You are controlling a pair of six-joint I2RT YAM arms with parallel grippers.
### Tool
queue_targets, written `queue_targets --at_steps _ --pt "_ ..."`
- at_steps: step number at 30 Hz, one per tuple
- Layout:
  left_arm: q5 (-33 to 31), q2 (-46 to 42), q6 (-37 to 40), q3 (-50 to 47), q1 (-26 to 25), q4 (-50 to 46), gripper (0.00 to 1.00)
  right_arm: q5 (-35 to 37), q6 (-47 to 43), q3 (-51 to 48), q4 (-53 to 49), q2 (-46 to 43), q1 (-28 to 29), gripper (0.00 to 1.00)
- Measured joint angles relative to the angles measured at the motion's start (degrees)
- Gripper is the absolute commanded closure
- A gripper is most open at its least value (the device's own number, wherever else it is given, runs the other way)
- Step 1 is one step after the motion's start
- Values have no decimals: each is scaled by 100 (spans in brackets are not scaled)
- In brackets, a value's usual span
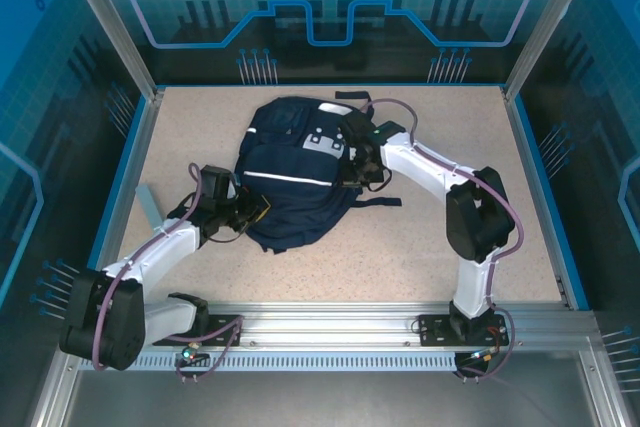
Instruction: Pack books, pencil case, and school supplies into a backpack
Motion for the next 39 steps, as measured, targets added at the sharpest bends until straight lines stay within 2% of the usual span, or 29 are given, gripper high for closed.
queue_targets --at_steps 2,4,5,7,11,15,28,36,39 --pt "13 0 11 0 22 -24 100 -52 -105 9 7 -9 -63 61" --pt "13 0 13 0 81 -122 95 -44 -243 -9 79 -55 -197 49" --pt "13 0 11 0 107 -175 90 -50 -310 -52 153 -125 -275 46" --pt "15 -2 15 0 120 -195 86 -103 -442 -203 289 -352 -396 40" --pt "15 -15 35 0 118 -195 85 -664 -715 -538 625 -857 -420 32" --pt "15 -15 33 0 118 -197 83 -1252 -879 -702 977 -940 -295 25" --pt "15 -15 31 0 118 -232 81 -2070 -1043 -424 1405 -87 -94 21" --pt "11 -15 11 0 118 -236 79 -2669 -1467 -424 1335 -24 -57 21" --pt "11 -15 2 0 118 -245 79 -2809 -1687 -570 1309 -129 -31 24"
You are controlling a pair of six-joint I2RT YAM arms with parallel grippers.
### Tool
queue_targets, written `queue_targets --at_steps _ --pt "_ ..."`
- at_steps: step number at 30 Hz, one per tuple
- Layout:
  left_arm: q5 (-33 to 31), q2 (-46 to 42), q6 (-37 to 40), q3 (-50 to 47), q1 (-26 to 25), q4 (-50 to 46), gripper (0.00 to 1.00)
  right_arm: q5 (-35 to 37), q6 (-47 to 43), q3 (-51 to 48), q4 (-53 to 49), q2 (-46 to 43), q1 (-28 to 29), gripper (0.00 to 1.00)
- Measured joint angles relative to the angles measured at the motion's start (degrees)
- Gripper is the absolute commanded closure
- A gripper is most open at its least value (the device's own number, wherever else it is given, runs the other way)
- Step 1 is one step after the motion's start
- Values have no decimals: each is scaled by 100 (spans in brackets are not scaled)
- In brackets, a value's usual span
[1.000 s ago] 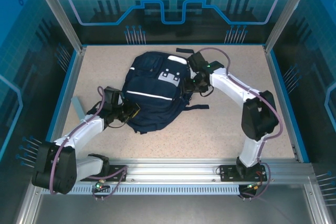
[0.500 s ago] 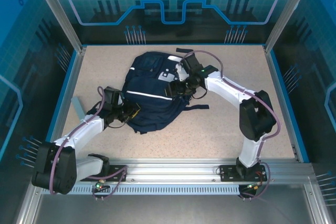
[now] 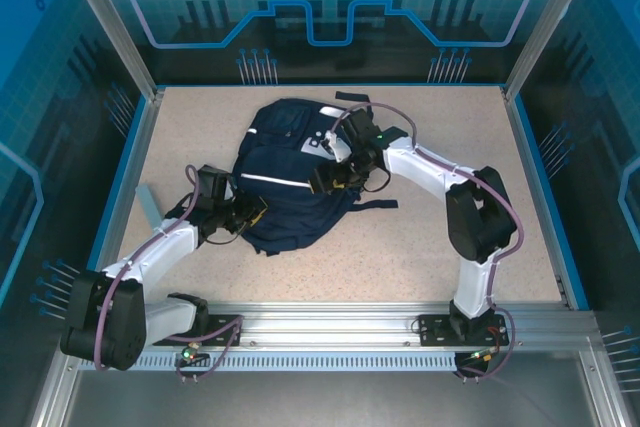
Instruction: Pack books, pencil case, and school supplies into a backpack
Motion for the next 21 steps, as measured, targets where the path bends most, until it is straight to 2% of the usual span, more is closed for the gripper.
queue_targets --at_steps 6,10,21 --pt "0 2 -13 0 0 0 80 -223 -227 -332 -144 -337 151 43" --pt "0 2 -13 0 0 2 79 -221 -251 -433 -184 -409 186 51" --pt "0 2 -15 0 0 0 79 -203 -227 -566 -149 -428 262 56"
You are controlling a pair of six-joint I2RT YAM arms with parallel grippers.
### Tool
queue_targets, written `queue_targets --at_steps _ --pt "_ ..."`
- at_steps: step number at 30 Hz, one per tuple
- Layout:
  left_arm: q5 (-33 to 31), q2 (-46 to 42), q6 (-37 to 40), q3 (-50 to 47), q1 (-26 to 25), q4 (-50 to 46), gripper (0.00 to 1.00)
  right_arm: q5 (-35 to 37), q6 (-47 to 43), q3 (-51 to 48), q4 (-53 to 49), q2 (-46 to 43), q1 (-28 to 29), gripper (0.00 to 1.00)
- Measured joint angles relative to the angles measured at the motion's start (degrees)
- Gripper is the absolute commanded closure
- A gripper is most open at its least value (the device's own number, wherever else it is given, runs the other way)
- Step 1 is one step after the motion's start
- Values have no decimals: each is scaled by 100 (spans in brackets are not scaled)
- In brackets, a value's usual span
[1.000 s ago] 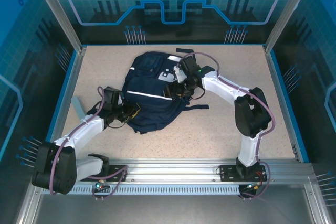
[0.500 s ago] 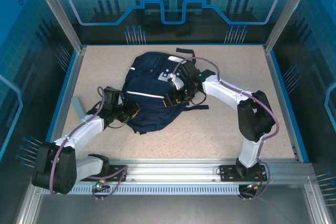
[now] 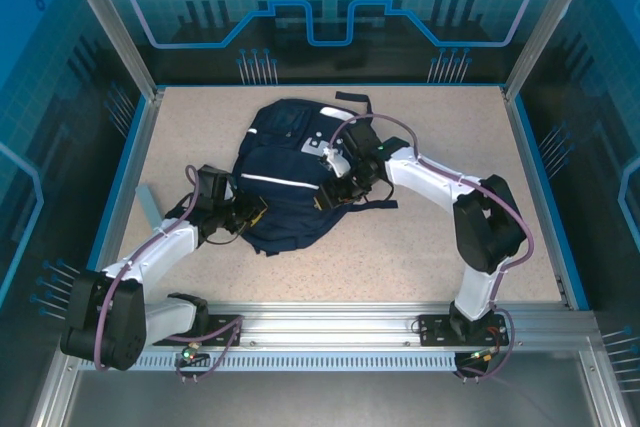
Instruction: Pack books, pencil case, and school supplies into a backpack
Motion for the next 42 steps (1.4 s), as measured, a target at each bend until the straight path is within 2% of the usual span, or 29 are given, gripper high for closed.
queue_targets --at_steps 8,12,15,20,23,26,31,35,42 --pt "4 0 -103 0 0 13 80 -28 372 -389 420 -157 404 67" --pt "7 4 -131 0 0 13 79 -7 601 -595 728 -299 560 65" --pt "4 -4 -122 0 0 -20 73 142 743 -754 809 -645 551 58" --pt "-70 -264 37 129 -2 -570 54 490 1069 -1005 866 -1414 293 40" --pt "-249 -533 74 317 -52 -1058 48 721 1309 -1244 929 -1858 -4 29" --pt "-570 -732 179 654 -219 -1637 43 905 1530 -1423 925 -2168 -251 23" --pt "-1152 -920 216 1189 -820 -2197 41 1176 1827 -1451 907 -2387 -450 15" --pt "-1611 -815 195 1532 -1539 -2361 40 1342 2022 -1456 870 -2413 -535 14" --pt "-2433 42 151 2055 -2999 -2304 43 1469 2367 -1622 850 -2415 -719 14"
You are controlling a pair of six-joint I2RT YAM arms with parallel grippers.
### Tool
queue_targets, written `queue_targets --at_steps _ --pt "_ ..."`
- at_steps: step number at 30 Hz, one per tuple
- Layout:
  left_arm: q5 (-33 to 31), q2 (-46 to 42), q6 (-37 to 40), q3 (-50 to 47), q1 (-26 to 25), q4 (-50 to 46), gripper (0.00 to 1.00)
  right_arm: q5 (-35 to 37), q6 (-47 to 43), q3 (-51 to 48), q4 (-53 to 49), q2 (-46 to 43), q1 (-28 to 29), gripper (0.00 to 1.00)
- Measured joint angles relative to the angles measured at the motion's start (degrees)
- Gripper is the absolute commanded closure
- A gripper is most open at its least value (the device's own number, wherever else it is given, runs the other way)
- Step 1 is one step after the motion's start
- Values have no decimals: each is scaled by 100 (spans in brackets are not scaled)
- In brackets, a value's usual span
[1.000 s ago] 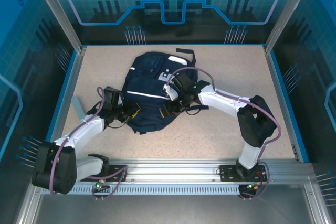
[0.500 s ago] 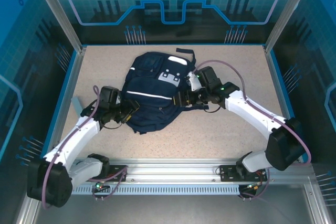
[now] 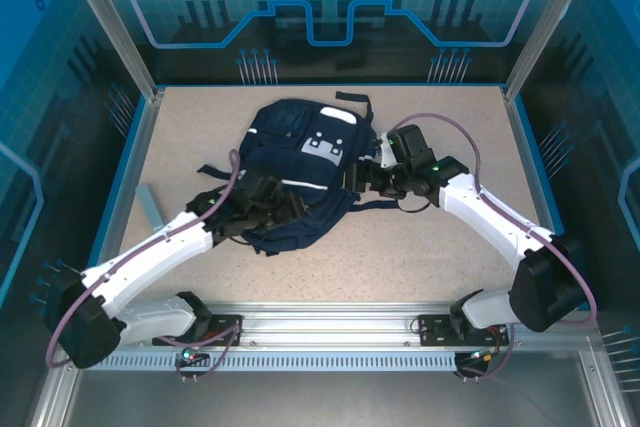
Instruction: Pack books, pencil case, and school supplies into a backpack
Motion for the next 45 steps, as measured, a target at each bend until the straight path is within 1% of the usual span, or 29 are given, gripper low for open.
queue_targets --at_steps 3,5,9,15,19,21,26,30,35,41,45 --pt "-188 455 7 149 -350 118 47 0 98 -66 -11 0 -55 14" --pt "-238 719 13 210 -448 221 50 -2 140 -92 -11 0 -79 14" --pt "-251 1110 24 238 -463 485 57 -4 197 -98 -24 0 -114 14" --pt "-232 1410 31 286 -463 813 72 -9 223 -98 -31 9 -125 14" --pt "-282 1486 4 313 -463 890 77 -28 243 -98 -31 59 -125 14" --pt "-374 1488 -13 313 -463 885 78 -31 243 -98 -31 85 -125 14" --pt "-586 1488 -186 313 -463 890 72 -85 240 -98 -31 122 -125 15" --pt "-645 1488 -337 308 -463 935 63 -149 243 -98 -28 151 -127 15" --pt "-704 1488 -560 302 -466 1023 63 -166 243 -98 -26 160 -125 15" --pt "-918 1521 -839 302 -501 920 76 -179 260 -98 -26 160 -125 15" --pt "-984 1530 -907 302 -507 841 91 -179 260 -98 -26 162 -125 15"
